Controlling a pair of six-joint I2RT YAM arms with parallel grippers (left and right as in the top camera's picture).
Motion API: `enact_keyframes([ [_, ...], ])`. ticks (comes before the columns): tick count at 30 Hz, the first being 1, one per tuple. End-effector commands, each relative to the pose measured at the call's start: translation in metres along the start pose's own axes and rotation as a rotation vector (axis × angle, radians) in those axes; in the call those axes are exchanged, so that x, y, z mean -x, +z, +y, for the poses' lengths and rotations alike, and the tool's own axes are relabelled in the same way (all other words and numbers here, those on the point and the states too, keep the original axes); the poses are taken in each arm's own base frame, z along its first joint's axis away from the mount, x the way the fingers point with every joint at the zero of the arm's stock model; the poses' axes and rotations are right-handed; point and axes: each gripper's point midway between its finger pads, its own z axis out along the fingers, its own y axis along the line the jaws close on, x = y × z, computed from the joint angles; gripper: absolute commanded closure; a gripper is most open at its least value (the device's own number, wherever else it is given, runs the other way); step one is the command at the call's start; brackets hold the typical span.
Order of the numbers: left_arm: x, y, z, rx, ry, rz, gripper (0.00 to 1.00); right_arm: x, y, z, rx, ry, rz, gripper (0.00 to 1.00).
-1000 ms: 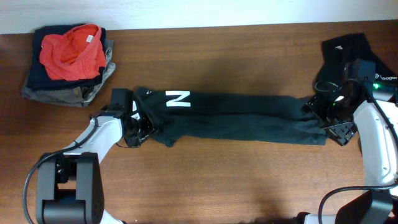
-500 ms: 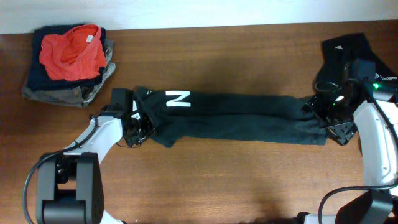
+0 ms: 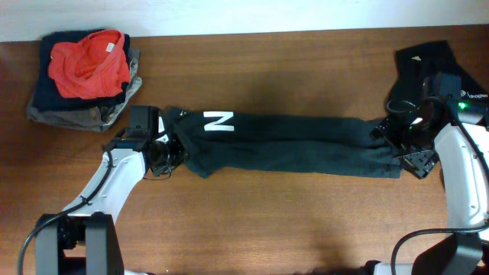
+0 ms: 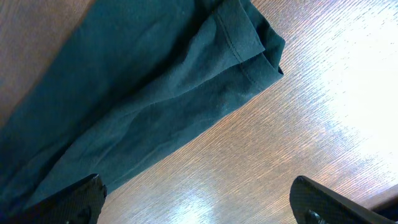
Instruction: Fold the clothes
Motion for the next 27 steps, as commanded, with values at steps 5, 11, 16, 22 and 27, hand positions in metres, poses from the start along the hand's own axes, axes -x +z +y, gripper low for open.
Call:
enact_keyframes([
  [5,0.009,-0.004,-0.009,-0.039,0.021,-0.047,0.99,-0.002,0.001,0.001,0.004,-0.004,0.004,0.01],
  [11,0.030,-0.007,-0.024,-0.096,0.042,-0.135,0.99,-0.003,0.001,0.000,0.002,-0.004,0.008,0.01],
  [16,0.047,-0.011,-0.035,-0.139,0.057,-0.204,0.99,-0.004,0.001,0.000,-0.001,-0.003,0.013,0.01],
  [22,0.060,-0.014,-0.038,-0.136,0.067,-0.268,0.99,-0.004,0.001,0.000,-0.001,-0.003,0.013,0.01],
  [27,0.068,-0.015,-0.032,-0.099,0.063,-0.310,0.99,-0.004,0.001,0.000,-0.001,-0.003,0.013,0.01],
])
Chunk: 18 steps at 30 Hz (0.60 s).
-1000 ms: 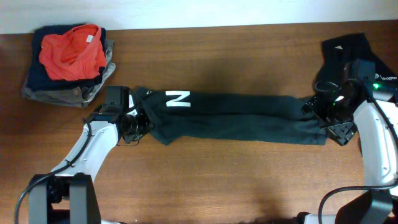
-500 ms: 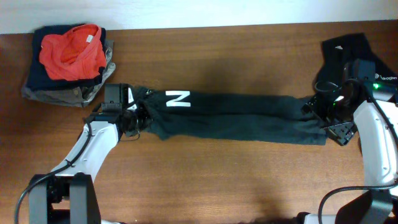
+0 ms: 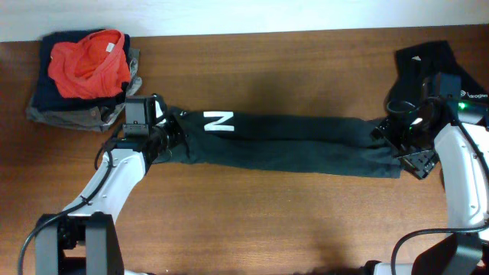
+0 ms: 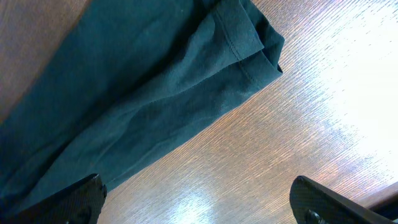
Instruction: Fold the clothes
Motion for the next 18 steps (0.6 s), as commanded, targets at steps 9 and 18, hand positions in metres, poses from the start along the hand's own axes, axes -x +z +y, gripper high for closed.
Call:
enact_keyframes([
  [9,0.015,0.007,0.000,0.014,0.014,-0.076,0.98,-0.004,0.000,0.000,0.002,-0.004,0.009,0.01],
  [18,0.005,0.030,0.011,0.037,0.011,-0.040,0.93,-0.004,0.000,0.000,0.002,-0.004,0.009,0.01],
])
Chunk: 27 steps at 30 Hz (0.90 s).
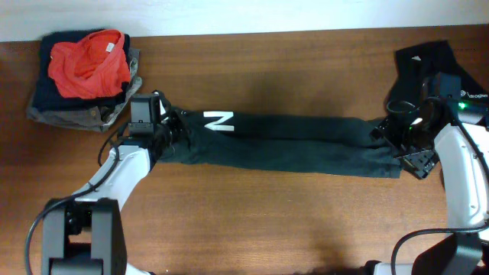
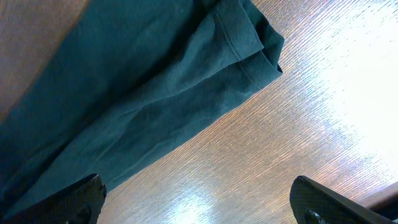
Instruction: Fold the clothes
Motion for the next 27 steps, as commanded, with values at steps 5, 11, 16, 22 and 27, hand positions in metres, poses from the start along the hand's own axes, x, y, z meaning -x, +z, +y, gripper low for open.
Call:
enact_keyframes([
  [5,-0.006,0.014,0.013,0.041,0.018,0.010,0.91,-0.005,0.000,0.000,-0.001,-0.003,0.014,0.01],
  [11,-0.003,0.005,0.001,-0.004,0.083,0.008,0.60,-0.006,0.000,-0.001,-0.004,-0.003,0.018,0.01],
  [16,0.020,-0.026,-0.022,-0.045,0.168,-0.072,0.08,-0.006,0.000,-0.001,-0.004,-0.003,0.018,0.01],
  [22,0.023,-0.058,-0.030,-0.026,0.166,-0.057,0.07,-0.006,0.000,-0.001,-0.004,-0.003,0.018,0.01],
  [27,-0.018,-0.056,-0.013,0.044,0.092,0.105,0.11,-0.005,0.000,0.000,-0.002,-0.003,0.015,0.01],
])
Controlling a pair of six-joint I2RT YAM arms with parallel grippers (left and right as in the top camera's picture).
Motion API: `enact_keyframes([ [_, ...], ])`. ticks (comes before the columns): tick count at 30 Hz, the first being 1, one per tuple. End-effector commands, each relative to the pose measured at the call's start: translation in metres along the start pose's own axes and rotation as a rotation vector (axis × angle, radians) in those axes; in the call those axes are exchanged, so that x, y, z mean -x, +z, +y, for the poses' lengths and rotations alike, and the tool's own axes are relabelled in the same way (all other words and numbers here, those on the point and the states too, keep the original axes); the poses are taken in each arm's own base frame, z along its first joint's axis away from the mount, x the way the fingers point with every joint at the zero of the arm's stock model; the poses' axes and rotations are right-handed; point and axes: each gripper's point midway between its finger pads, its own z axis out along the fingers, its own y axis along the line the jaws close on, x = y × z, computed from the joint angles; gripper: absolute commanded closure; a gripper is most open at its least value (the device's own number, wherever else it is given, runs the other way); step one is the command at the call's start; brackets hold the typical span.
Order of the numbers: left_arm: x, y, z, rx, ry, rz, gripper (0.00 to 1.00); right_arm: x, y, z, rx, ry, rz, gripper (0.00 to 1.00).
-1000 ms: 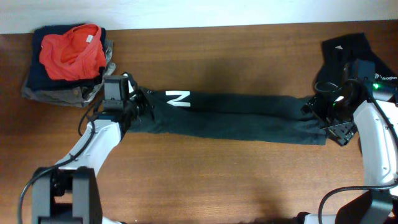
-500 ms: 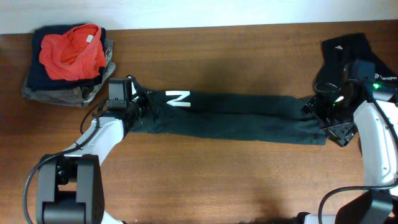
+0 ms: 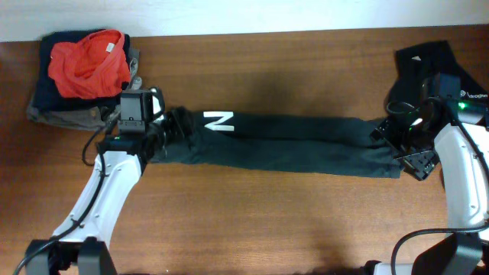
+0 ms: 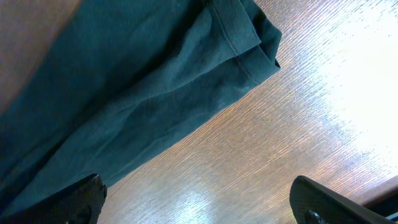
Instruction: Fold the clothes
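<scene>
A long dark teal garment with a white N mark lies stretched in a narrow band across the table. My left gripper is at its left end, where the cloth bunches, shut on the fabric. My right gripper hovers at the right end. In the right wrist view the garment's hemmed corner lies at the top. My right gripper stands wide open below it, with only bare wood between its fingertips.
A stack of folded clothes topped by a red garment sits at the back left, close to my left arm. Another dark garment lies at the back right behind my right arm. The table's far edge runs along a white wall.
My left gripper has shifted a little left and back with the garment's end. In the right wrist view the cloth has slid slightly up and left. The right arm has not moved.
At first the garment's left end sagged in a bunch toward the front, with my left gripper beside it. At each later moment that gripper was further back and left, and the cloth lay straighter. My right gripper stayed open over the right end throughout.
</scene>
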Motion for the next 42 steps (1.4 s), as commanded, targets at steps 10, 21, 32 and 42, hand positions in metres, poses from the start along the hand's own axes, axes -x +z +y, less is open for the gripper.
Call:
enact_keyframes([
  [10,-0.060,0.043,-0.007,0.044,-0.003,0.215,0.20,-0.004,0.000,0.000,-0.001,-0.004,0.012,0.01],
  [21,-0.059,0.068,-0.005,0.036,-0.005,0.206,0.25,-0.006,0.000,-0.001,-0.005,-0.007,0.019,0.01],
  [32,-0.060,0.068,-0.014,-0.016,-0.006,0.217,0.51,-0.005,0.000,-0.001,-0.003,-0.007,0.015,0.01],
  [42,-0.057,0.067,-0.034,-0.120,-0.009,0.222,1.00,-0.004,0.001,0.000,-0.003,-0.007,0.014,0.01],
])
